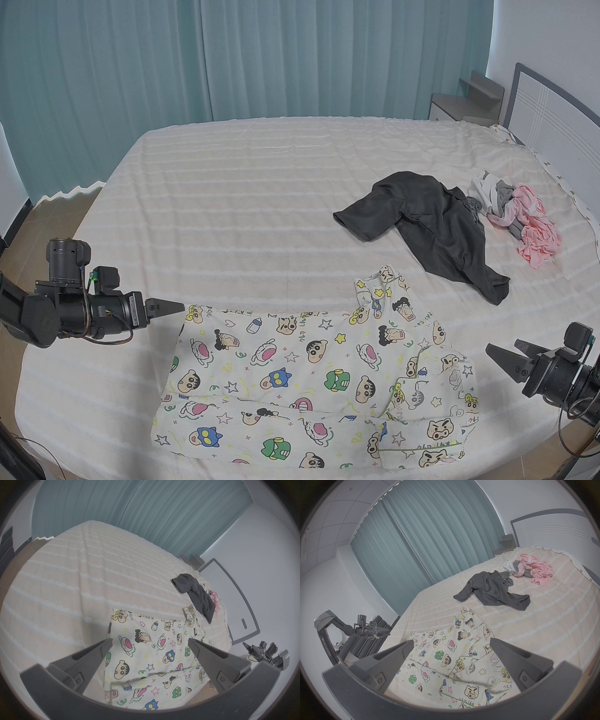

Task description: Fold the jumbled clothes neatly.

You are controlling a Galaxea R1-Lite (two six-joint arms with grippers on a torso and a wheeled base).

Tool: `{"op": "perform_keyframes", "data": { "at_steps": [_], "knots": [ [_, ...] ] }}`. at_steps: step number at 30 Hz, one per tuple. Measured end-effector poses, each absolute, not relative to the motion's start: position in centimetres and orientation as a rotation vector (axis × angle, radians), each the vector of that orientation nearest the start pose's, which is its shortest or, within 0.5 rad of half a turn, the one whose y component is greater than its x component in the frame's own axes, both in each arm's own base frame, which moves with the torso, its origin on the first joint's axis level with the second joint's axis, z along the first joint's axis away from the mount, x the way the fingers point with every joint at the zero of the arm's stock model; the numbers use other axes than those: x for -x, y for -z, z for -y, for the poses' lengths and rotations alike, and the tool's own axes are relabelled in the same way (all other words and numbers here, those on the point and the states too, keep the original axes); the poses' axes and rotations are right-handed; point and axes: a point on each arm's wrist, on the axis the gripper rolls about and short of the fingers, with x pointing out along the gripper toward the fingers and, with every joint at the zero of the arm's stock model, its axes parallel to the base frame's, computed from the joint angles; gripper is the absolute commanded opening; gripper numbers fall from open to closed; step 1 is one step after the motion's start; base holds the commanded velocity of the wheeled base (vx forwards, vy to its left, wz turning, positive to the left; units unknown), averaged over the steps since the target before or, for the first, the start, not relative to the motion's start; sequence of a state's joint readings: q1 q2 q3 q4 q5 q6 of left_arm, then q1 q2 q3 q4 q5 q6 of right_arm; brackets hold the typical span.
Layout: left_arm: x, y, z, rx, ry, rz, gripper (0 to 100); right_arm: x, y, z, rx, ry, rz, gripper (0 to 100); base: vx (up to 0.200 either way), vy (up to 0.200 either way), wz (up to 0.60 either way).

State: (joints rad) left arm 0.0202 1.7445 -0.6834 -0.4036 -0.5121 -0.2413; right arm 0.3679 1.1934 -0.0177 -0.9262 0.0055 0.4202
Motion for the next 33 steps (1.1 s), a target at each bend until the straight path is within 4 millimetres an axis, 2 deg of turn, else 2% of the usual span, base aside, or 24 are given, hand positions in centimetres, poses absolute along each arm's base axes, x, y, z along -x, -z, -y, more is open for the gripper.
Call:
{"op": "perform_keyframes", "data": {
  "at_steps": [8, 16, 24, 33],
  "knots": [
    [-32.3, -9.9, 1.8, 0.378, 0.406, -0.732, 100, -11.7, -12.0, -4.6, -0.363, -0.314, -0.338, 100, 0.0, 0.0, 0.0],
    [-37.2, -6.5, 2.9, 0.322, 0.394, -0.761, 100, -11.6, -11.8, -4.6, -0.356, -0.312, -0.355, 100, 0.0, 0.0, 0.0],
    [-39.1, -3.6, 1.4, 0.278, 0.368, -0.788, 100, -11.6, -11.7, -4.8, -0.35, -0.322, -0.367, 100, 0.0, 0.0, 0.0],
    [-39.4, -2.4, 0.6, 0.303, 0.379, -0.805, 100, -11.6, -11.6, -4.8, -0.349, -0.326, -0.37, 100, 0.0, 0.0, 0.0]
  ]
}}
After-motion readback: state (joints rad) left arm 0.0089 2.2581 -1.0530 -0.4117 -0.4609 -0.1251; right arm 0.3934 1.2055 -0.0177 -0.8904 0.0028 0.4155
